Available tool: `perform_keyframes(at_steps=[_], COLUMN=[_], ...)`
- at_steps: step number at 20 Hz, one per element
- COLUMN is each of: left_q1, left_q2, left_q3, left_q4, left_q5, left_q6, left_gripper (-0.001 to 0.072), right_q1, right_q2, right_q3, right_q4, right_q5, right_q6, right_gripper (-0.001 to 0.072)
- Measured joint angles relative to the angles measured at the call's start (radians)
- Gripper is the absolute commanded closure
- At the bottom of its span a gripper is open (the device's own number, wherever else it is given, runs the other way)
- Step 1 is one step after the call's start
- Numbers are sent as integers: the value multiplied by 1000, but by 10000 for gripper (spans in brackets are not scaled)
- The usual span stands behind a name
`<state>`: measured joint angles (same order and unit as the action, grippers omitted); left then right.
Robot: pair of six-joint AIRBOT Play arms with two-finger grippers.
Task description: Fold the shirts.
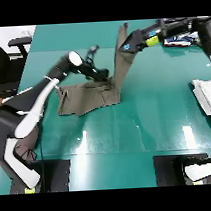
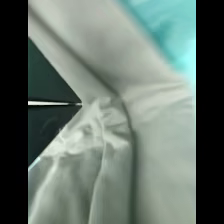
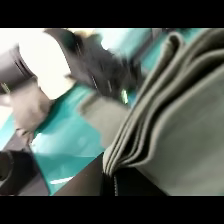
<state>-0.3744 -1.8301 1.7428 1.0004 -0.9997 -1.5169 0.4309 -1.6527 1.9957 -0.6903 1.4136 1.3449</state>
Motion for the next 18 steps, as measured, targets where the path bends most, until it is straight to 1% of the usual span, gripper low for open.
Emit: perform_keyframes(at_steps=[3,4,6,7,10,11,12,15,18], left_q1=[122,163,245,278,350,362,369,366,323], left_q2=[146,200,307,351,449,468,482,502,508], left_q3=[47,56,67,70,75,76,76,74,71], left_q4=[106,141,209,230,273,277,283,294,297], left_q5=[-59,-72,-91,-97,-122,-130,-146,-170,-176], left_q6=[3,3,4,4,5,5,5,5,6], left_gripper=[675,675,675,675,675,676,676,675,675], right_q1=[105,148,232,274,356,364,363,300,174], right_q2=[-58,-85,-145,-177,-245,-257,-263,-265,-257], right_q3=[18,20,24,26,27,27,27,27,-15], right_q4=[71,100,153,169,186,163,124,-22,-121], right_q5=[-53,-80,-147,-179,-232,-238,-234,-165,-77], right_q6=[-26,-45,-89,-122,-193,-202,-201,-159,-92], right_gripper=[689,599,314,209,212,232,232,232,232])
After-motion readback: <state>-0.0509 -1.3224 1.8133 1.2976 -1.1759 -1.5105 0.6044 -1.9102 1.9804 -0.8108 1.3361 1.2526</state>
